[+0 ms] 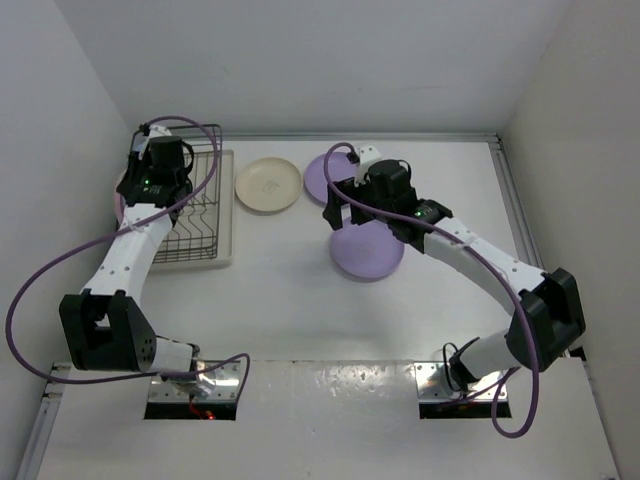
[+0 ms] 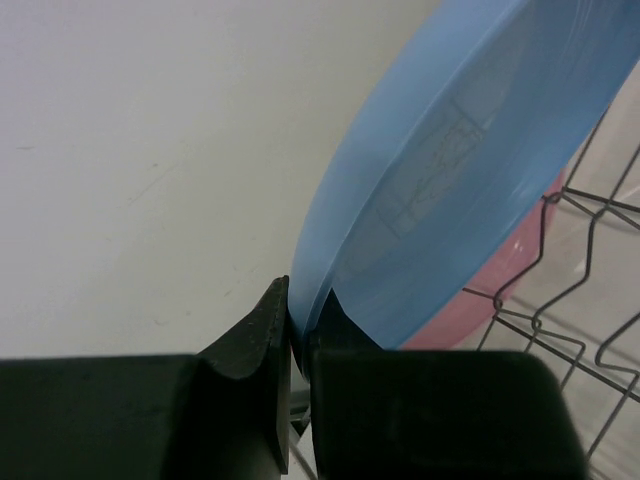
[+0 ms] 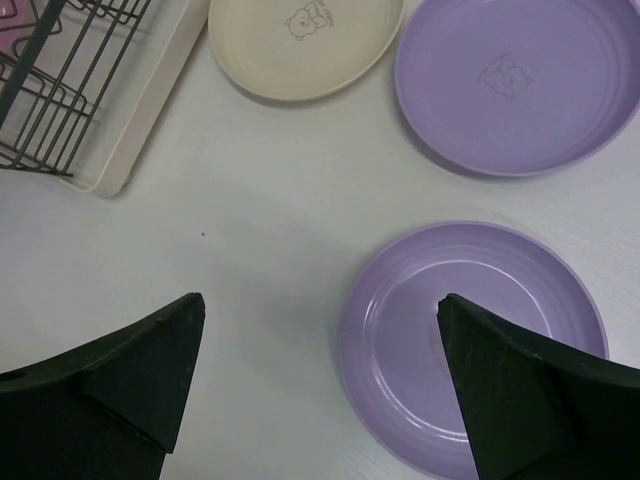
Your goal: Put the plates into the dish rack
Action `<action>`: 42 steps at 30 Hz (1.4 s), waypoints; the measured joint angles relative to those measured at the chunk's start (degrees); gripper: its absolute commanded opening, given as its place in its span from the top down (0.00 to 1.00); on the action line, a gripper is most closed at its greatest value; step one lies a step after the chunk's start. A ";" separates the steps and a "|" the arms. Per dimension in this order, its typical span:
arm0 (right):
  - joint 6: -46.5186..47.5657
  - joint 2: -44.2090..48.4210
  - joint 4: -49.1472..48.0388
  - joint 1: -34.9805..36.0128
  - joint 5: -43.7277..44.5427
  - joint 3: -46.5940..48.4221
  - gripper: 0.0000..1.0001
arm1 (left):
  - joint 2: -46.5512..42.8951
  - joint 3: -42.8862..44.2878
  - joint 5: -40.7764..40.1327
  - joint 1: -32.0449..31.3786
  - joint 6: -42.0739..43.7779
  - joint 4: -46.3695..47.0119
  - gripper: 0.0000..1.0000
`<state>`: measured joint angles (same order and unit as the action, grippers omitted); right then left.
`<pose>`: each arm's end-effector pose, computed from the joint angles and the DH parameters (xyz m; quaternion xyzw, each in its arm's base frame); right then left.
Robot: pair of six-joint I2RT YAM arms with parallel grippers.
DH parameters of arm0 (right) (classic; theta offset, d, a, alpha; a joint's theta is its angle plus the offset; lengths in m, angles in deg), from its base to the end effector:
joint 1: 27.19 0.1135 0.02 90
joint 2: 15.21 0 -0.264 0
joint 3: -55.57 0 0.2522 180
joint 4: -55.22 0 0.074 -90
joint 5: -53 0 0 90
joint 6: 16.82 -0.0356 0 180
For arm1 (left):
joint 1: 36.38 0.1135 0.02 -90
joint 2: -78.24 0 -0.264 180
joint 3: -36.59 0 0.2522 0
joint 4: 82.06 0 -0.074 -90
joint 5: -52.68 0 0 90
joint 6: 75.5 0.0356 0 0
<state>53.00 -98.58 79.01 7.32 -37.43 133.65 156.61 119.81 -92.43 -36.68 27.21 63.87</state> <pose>0.2771 0.1908 0.2992 -0.1094 0.8550 0.2357 0.4488 0.3006 0.0276 0.3473 -0.1459 0.7863 0.4452 0.4027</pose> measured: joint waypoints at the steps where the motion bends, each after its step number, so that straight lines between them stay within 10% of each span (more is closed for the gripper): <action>1: 0.11 0.00 0.26 0.04 0.09 0.11 0.00 | 0.00 -0.39 0.57 0.00 -0.46 -0.17 1.00; 15: 1.18 0.59 1.18 0.20 0.76 -0.59 0.00 | 0.33 -5.03 4.04 1.49 -4.11 -0.02 1.00; 19: 1.29 1.46 1.20 0.20 1.79 -1.92 0.00 | 0.79 -5.14 6.95 2.29 -6.34 -2.45 0.82; 23: 1.20 1.57 1.22 0.22 2.62 -2.49 0.00 | 1.62 -5.09 10.88 2.64 -8.09 -6.67 0.31; 26: 1.03 1.60 1.22 0.22 3.37 -2.89 0.00 | 2.23 -4.42 12.68 2.71 -8.70 -10.03 0.21; 42: -7.82 -8.20 6.12 -16.37 2.56 5.22 0.00 | 2.21 12.83 23.67 -7.87 -2.03 -19.45 0.16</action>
<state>45.17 -106.78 85.13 -9.06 -34.87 138.87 158.81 132.64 -68.76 -44.54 25.17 44.41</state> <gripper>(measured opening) 0.996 0.843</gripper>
